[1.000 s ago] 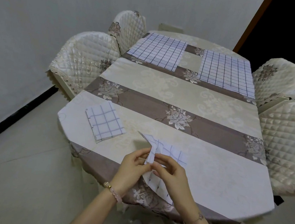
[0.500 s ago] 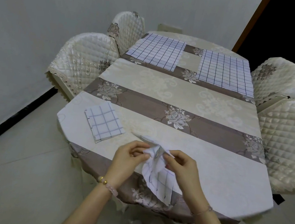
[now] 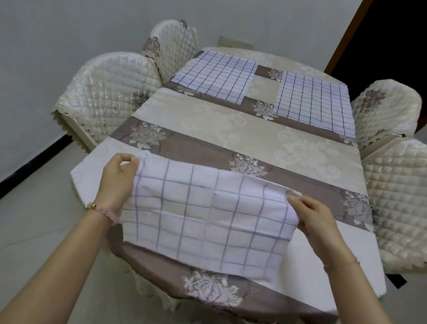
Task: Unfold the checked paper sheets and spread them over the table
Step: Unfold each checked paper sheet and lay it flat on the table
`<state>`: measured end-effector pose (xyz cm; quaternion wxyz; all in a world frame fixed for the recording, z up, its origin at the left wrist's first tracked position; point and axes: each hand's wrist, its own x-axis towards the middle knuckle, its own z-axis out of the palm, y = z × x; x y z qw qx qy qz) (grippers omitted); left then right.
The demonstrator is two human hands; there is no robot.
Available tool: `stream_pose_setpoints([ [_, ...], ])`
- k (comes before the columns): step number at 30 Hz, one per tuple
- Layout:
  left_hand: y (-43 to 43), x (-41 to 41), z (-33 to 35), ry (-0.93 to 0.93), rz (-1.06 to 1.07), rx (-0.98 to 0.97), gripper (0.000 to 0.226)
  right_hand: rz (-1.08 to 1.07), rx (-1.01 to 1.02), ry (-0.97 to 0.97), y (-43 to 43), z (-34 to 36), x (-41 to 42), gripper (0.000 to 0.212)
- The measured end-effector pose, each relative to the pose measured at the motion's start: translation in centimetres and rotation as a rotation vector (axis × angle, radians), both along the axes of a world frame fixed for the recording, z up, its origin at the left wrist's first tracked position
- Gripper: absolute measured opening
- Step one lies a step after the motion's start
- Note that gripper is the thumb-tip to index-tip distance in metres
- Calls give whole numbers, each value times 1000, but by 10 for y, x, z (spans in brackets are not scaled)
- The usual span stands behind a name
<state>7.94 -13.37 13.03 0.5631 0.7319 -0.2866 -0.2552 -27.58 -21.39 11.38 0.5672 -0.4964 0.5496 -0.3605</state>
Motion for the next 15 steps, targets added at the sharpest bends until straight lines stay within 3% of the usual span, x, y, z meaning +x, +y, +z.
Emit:
stream_pose_setpoints([
  [3, -17, 6, -8, -113, -36, 103, 17, -9, 35, 79, -14, -12, 3, 23],
  [6, -20, -10, -22, -522, -115, 219, 28, -46, 59, 149, -22, -38, 8, 21],
  [8, -13, -39, -33, -758, -312, 138, 31, -60, 60, 184, -22, -52, 8, 25],
  [11, 14, -87, -63, -920, -709, 90, 35, -113, 80, 219, -19, -69, 5, 43],
  [15, 50, -117, -116, -1016, -1032, 318, 44, -178, 204, 159, -9, -77, -6, 42],
])
